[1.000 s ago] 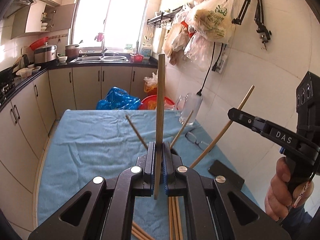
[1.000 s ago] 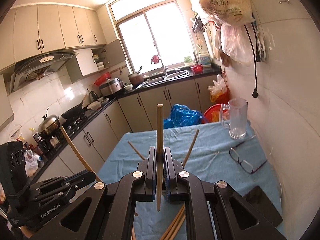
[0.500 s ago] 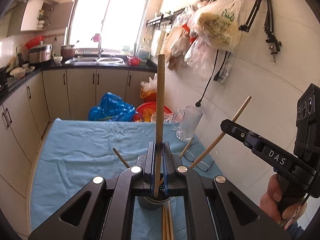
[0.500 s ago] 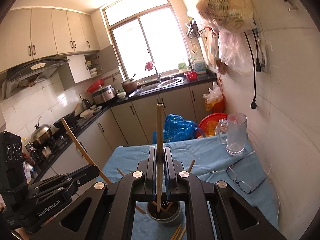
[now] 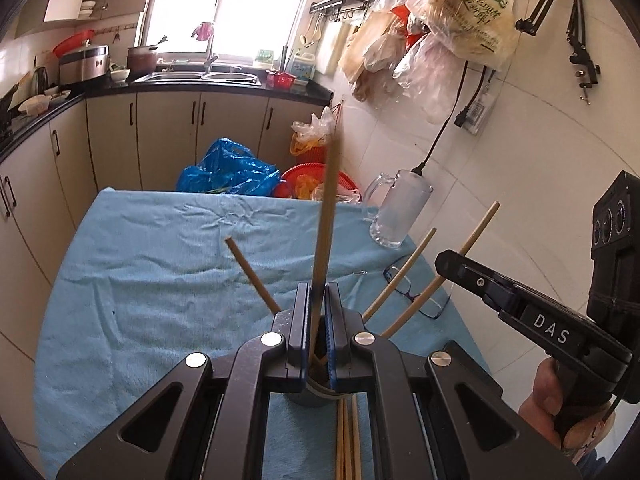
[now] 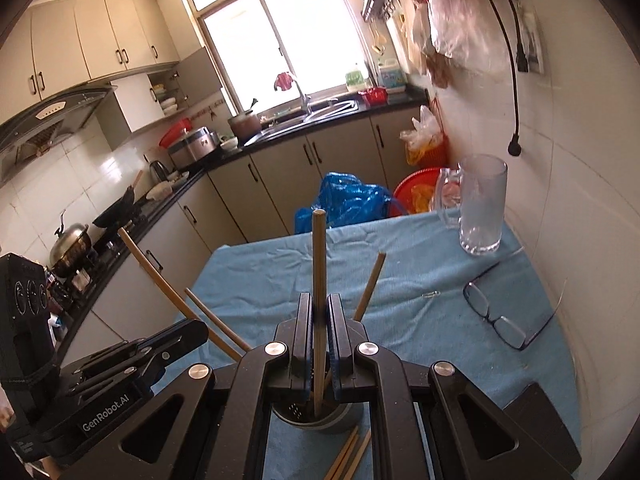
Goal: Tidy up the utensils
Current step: 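Drop the chopstick into the holder by opening the right gripper, then return the right tool to the chopsticks and grasp another one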
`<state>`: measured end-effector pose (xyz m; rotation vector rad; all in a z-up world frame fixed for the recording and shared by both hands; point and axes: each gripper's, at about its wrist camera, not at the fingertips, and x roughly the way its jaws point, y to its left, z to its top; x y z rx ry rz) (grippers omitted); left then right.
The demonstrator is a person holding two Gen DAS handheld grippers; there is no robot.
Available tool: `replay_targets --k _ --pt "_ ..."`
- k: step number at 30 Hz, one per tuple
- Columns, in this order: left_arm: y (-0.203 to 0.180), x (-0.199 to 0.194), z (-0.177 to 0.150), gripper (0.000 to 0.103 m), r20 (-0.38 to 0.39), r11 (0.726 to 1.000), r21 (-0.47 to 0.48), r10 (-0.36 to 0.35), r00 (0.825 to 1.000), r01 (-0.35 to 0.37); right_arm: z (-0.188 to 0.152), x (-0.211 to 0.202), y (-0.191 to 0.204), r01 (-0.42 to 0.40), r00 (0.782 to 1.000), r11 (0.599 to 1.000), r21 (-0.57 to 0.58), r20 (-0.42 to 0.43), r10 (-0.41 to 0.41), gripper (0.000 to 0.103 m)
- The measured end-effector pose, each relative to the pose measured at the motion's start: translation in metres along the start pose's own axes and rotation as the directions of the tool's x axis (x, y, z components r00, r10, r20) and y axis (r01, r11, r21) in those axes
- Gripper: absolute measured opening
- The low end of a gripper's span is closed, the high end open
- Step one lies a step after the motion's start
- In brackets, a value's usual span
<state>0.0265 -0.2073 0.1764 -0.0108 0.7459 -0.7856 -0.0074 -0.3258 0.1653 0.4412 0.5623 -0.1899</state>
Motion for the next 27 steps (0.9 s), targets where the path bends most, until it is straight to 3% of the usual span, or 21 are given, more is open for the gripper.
replay_targets --k 8,10,11,16,20,22,23,27 --pt "0.008 -0.006 -0.003 0.006 0.010 1.000 -0.015 0.012 1.000 -0.011 -0.002 0.006 -0.005 0.012 1.000 1.000 0.011 -0.011 -0.012 0.012" --pt "0.009 -0.011 -0.005 0.008 0.019 1.000 -0.019 0.012 1.000 -0.012 -0.001 0.002 -0.005 0.010 1.000 1.000 0.018 -0.007 -0.010 0.036" --pt "0.009 -0.014 -0.006 0.008 0.026 1.000 -0.021 0.014 1.000 -0.014 -0.001 -0.003 -0.007 0.007 1.000 1.000 0.023 0.008 -0.007 0.040" --pt "0.012 -0.040 -0.029 0.031 0.088 0.998 -0.020 0.057 0.995 -0.055 -0.008 -0.033 -0.010 0.009 0.997 0.999 0.036 0.071 -0.012 0.041" --pt "0.020 -0.060 -0.067 0.041 0.137 0.991 -0.016 0.133 0.982 -0.132 -0.040 -0.057 -0.019 0.019 0.995 0.998 0.054 0.096 -0.025 0.041" --pt "0.029 -0.067 -0.092 0.057 0.152 0.984 -0.032 0.178 0.972 -0.175 -0.061 -0.061 -0.024 0.026 0.995 0.998 0.061 0.091 -0.032 0.044" --pt "0.034 -0.069 -0.105 0.060 0.151 0.979 -0.043 0.205 0.967 -0.200 -0.078 -0.060 -0.026 0.042 0.995 0.997 0.067 0.083 -0.048 0.045" --pt "0.052 -0.069 -0.148 0.063 0.076 0.952 -0.070 0.302 0.950 -0.297 -0.131 -0.044 -0.033 0.103 0.995 0.992 0.067 0.005 -0.103 0.045"
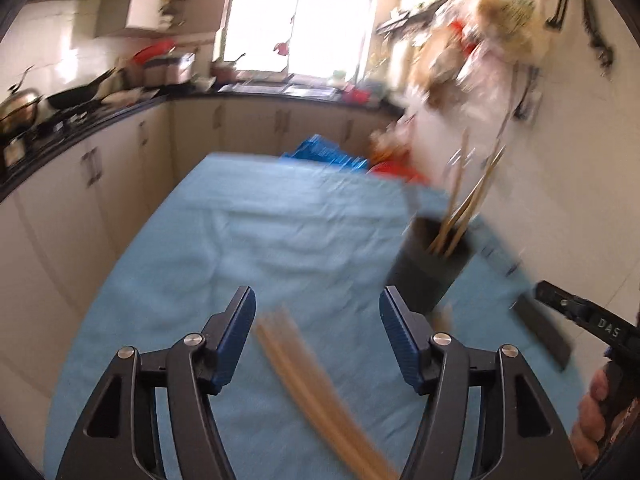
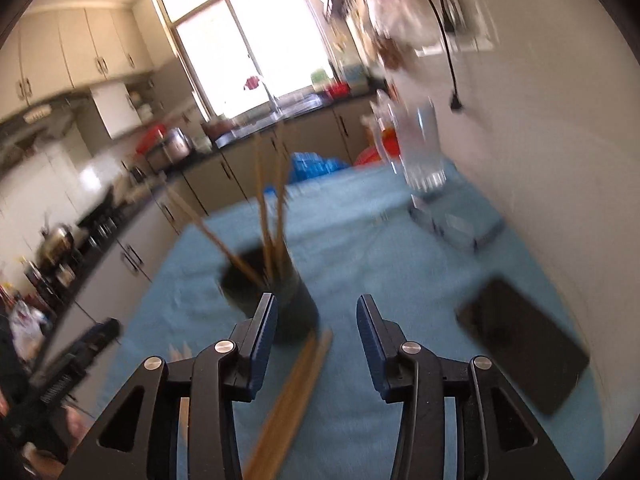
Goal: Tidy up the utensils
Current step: 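Return the right tool to the chopsticks and grasp another one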
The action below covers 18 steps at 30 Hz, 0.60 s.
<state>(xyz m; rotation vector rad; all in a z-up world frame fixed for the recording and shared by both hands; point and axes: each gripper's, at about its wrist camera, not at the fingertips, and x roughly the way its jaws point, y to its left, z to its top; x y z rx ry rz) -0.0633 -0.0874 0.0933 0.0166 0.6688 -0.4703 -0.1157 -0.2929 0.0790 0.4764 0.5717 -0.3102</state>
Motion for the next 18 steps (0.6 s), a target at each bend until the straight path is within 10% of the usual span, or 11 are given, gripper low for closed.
replay_targets --k 5,18 --pt "0.033 0.011 -0.043 0.070 -0.095 0.995 -0.038 0.092 0.991 -0.096 -0.045 0.013 -0.012 0.048 0.995 0.998 0.031 -0.086 -0.046 0.045" --pt "0.061 0.033 -0.073 0.070 -0.189 0.989 -0.121 0.065 0.980 -0.089 -0.058 0.047 -0.018 0.026 0.946 0.993 0.116 -0.325 0.014 0.030"
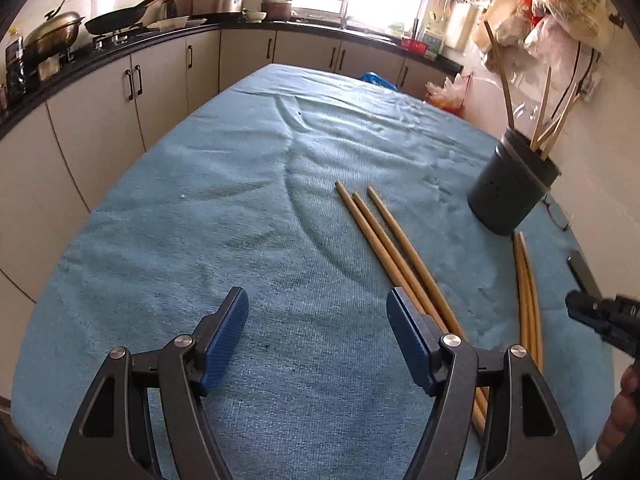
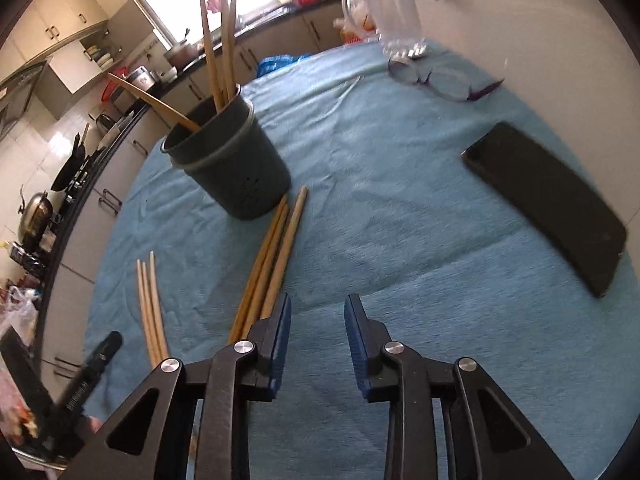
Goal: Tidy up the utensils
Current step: 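Return the right tool to the chopsticks and grasp another one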
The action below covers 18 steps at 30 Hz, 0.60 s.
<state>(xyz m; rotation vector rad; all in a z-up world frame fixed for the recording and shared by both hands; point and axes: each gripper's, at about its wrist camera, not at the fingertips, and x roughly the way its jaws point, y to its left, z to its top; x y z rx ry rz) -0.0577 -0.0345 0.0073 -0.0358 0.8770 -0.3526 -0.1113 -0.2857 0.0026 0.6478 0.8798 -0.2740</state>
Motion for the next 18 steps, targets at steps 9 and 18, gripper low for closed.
replay_targets --k 9,18 --pt "0.000 0.002 0.003 0.070 -0.012 0.999 -0.025 -0.029 1.000 0.029 0.027 0.033 0.016 -0.009 0.996 0.999 0.048 -0.085 0.013 0.018" --pt "-0.005 0.004 0.004 0.070 -0.022 1.000 -0.011 -0.024 0.999 0.024 0.036 0.056 0.036 0.078 0.990 0.997 -0.021 -0.113 -0.080 0.014"
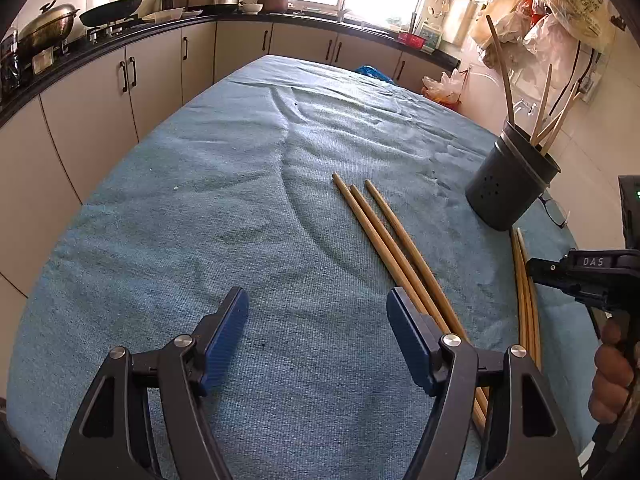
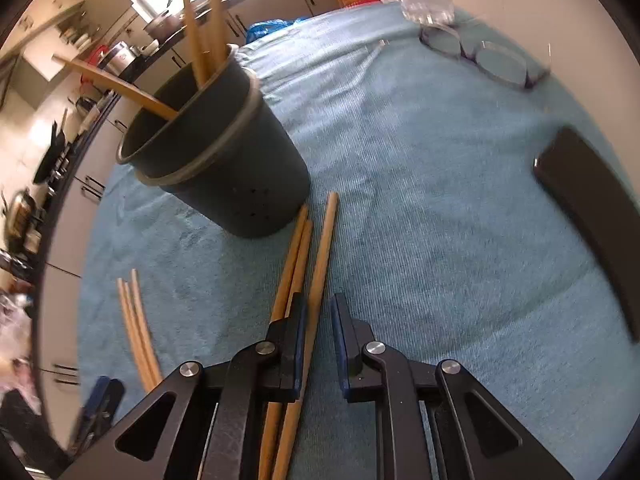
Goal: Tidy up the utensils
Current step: 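Return the right tool to the chopsticks and grasp another one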
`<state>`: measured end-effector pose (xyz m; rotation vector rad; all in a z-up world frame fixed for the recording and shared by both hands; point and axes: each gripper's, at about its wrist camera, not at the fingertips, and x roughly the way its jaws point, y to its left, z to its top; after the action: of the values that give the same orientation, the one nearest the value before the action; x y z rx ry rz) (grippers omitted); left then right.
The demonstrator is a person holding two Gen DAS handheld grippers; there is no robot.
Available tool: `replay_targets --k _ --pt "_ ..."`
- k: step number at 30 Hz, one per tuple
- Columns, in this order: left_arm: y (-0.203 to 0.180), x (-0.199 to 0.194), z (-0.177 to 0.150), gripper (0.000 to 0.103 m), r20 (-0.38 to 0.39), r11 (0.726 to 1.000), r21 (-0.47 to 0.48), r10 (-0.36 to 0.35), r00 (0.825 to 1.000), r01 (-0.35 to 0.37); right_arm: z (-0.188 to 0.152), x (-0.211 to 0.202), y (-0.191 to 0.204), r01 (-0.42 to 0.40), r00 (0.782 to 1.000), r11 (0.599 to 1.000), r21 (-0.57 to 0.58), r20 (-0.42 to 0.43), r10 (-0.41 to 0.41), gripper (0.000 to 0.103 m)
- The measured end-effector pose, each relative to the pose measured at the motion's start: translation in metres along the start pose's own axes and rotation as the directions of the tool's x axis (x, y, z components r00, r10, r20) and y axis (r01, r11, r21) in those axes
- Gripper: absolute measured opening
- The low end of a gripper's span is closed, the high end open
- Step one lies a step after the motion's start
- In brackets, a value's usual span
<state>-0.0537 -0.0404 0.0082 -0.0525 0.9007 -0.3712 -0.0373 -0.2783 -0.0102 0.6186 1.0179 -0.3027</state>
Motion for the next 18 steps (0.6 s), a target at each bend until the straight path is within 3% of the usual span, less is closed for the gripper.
replay_targets --k 7,11,12,15,18 --pt "-0.006 0.004 0.007 0.070 -0.052 1.000 0.001 -0.021 0.998 0.021 -0.004 -0.007 0.001 0.159 0.987 0.984 -0.080 0.035 -0.157 0.008" --pt "-0.004 0.014 0.023 0.070 -0.113 0.996 -0.067 -0.068 0.991 0.060 -0.010 -0.012 -0.015 0.109 0.994 0.992 -0.056 0.035 -0.107 0.008" --pt "-0.004 0.017 0.028 0.068 -0.127 0.995 -0.084 -0.069 0.990 0.058 -0.011 -0.011 -0.015 0.100 0.994 0.993 -0.057 0.037 -0.098 0.008" --pt "-0.005 0.029 0.042 0.048 -0.183 0.987 -0.135 -0.106 0.977 0.082 -0.012 -0.011 -0.019 0.076 0.996 0.995 -0.065 0.041 -0.073 0.008" --pt "-0.013 0.039 0.052 0.038 -0.213 0.991 -0.128 -0.074 0.974 0.047 -0.010 -0.011 -0.027 0.044 0.998 0.997 -0.067 0.038 -0.042 0.008"
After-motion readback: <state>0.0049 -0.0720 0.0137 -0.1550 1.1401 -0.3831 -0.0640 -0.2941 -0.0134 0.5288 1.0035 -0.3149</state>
